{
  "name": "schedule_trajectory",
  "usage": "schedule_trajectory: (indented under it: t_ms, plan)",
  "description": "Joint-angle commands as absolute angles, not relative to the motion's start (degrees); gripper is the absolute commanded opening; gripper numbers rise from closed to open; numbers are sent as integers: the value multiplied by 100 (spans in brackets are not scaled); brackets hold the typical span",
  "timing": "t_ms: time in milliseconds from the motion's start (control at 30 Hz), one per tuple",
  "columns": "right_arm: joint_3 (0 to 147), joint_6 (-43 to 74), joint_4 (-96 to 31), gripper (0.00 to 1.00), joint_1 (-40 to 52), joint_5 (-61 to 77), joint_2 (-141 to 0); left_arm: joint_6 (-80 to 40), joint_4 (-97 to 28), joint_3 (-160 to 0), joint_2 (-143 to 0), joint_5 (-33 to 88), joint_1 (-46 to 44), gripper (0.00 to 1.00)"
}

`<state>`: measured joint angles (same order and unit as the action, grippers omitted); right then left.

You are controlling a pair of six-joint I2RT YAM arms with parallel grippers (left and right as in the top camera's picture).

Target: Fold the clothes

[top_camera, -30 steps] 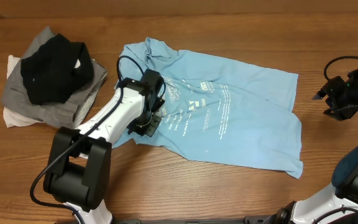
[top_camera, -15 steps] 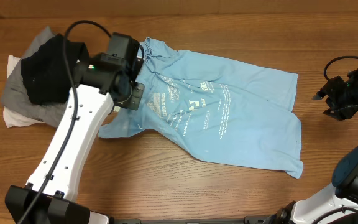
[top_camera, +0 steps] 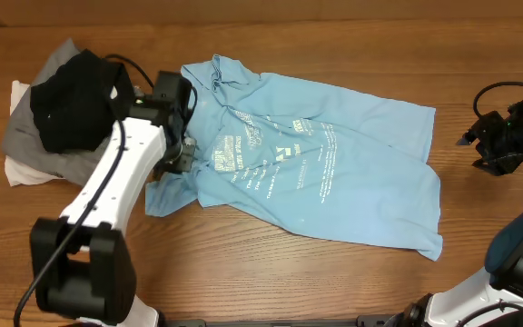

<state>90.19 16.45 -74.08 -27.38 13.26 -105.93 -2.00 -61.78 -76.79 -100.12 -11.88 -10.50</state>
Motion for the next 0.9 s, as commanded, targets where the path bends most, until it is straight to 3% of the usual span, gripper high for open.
schedule_trajectory:
  t_ms: [0,133,400,633,867]
  plan:
    - [9002,1612,-7382,57,-2738,1356,-10545,-279,-6267,-7690,-10036,-1262,-1050,26]
    - [9002,1612,-7380,57,-2738,1356,-10545,-189,-6847,-8047,-9900,-836,-1083,27]
    - [9002,1612,-7378,57,-2738,1354,-10545,-54,-6410,-7548,-9815,139,-1278,48]
    - [9002,1614,-7371,57,-2738,1356,-10545,-261,-5299,-6506,-9815,718,-1278,49]
    - [9002,1612,-7387,57,-2738,1356,-10545,-307,-4869,-6108,-9815,532,-1278,48]
